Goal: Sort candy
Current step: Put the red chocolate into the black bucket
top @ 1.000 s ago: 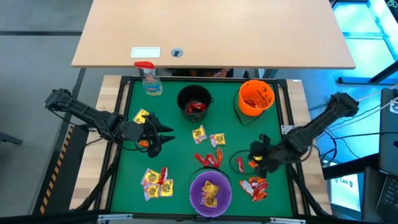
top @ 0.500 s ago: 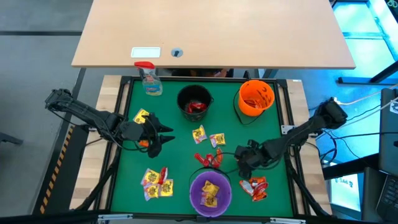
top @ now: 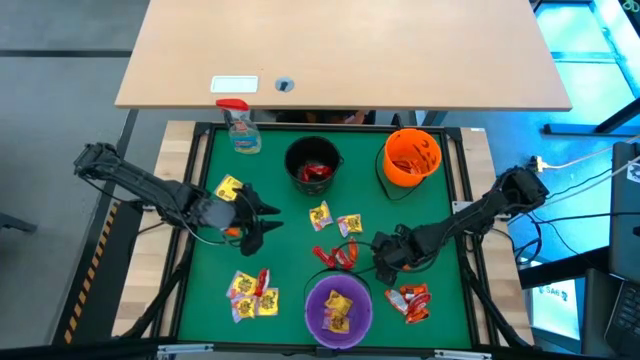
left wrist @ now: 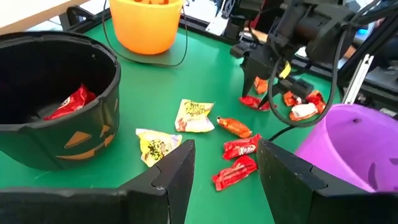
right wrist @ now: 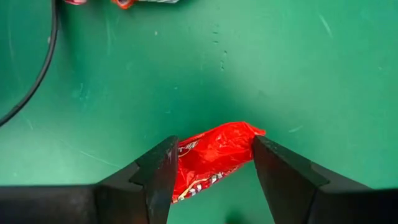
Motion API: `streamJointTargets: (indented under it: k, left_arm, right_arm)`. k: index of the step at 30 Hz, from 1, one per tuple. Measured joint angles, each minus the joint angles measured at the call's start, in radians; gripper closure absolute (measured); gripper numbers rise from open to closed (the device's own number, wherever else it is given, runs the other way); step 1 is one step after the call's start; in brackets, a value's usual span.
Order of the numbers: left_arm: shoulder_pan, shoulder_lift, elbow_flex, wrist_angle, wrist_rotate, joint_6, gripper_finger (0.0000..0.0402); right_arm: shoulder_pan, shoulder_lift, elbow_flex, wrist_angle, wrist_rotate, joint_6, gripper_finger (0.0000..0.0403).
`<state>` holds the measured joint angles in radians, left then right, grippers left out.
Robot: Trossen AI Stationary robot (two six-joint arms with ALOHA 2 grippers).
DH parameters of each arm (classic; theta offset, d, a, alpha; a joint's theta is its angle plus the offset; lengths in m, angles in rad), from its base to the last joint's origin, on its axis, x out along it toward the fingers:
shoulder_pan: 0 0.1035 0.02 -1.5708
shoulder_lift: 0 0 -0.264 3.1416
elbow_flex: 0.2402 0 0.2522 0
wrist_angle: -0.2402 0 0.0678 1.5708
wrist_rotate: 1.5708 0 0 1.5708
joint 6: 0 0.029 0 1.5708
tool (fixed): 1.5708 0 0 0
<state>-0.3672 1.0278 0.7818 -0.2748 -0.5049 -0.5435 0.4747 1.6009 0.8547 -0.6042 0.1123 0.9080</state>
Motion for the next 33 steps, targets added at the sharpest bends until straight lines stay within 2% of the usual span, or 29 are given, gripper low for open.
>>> streamJointTargets:
  k: [17, 21, 25, 33]
  left_arm:
    - [0.000, 0.007, 0.000, 0.000, -0.002, 0.003, 0.0239]
    - [0.000, 0.007, 0.000, -0.001, -0.003, 0.004, 0.0239]
    - [0.000, 0.007, 0.000, -0.001, -0.003, 0.005, 0.0239]
    - [0.000, 0.007, 0.000, -0.001, -0.003, 0.005, 0.0239]
  right_arm:
    - [0.002, -0.017, 0.003, -0.046, -0.029, 0.010, 0.0194]
    - [0.003, -0.042, 0.046, -0.128, -0.016, 0.013, 0.0194]
    - [0.003, -0.078, 0.063, -0.165, 0.024, 0.061, 0.0194]
    - [0.003, -0.078, 0.008, -0.144, -0.019, 0.130, 0.0194]
